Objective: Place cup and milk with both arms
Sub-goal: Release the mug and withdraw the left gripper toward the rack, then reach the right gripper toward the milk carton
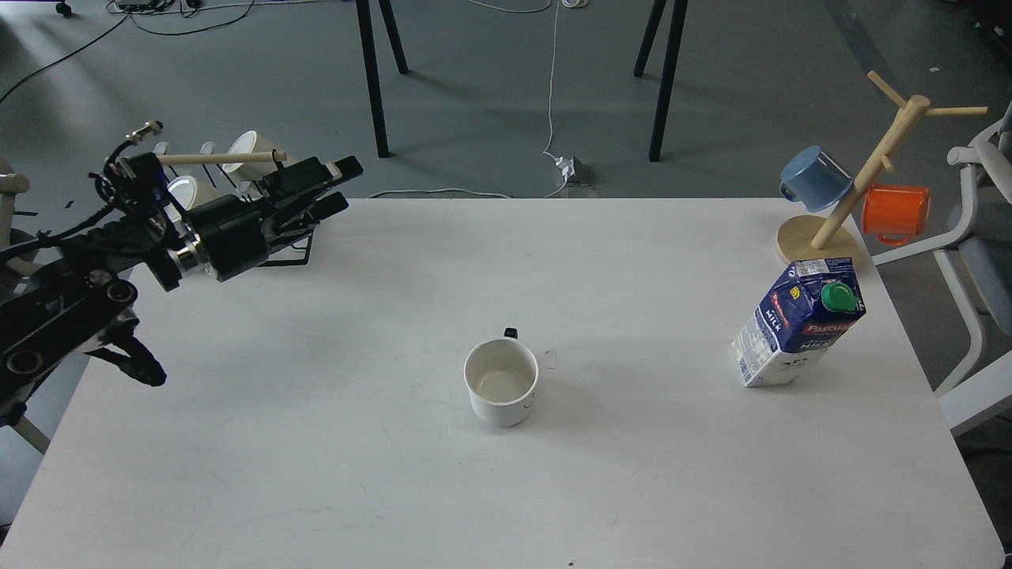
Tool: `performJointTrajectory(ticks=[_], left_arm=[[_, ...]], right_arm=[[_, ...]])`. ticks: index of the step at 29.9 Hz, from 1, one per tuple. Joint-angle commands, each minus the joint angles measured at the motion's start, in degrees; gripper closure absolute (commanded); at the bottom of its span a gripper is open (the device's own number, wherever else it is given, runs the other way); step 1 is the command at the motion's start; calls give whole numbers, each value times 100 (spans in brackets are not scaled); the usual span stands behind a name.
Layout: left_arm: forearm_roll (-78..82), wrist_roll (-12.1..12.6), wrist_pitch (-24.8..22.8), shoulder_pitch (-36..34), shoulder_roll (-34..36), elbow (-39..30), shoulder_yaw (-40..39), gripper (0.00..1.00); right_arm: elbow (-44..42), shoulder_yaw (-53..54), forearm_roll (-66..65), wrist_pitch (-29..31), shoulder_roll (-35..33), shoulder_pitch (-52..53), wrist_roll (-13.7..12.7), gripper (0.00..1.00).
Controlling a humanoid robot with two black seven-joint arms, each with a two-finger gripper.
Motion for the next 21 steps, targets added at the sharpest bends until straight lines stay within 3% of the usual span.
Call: performJointTrajectory(ticks=[1,9,15,21], left_arm=[[-1676,-1,-186,462,539,-224,-483,4],[-3429,-1,-186,1447,900,-224,-1354,1],[-3421,-1,-186,1940,795,-338,-1389,1],[-3421,-1,-186,2072,663,-435,-1389,1]], right_arm=[[420,-5,841,0,-10,-860,-2,1],[2406,-40,1547,0,95,-2584,24,1],[3558,-84,1503,0,280,-2831,51,1],[3867,-84,1494,0,394,-2717,68,1]])
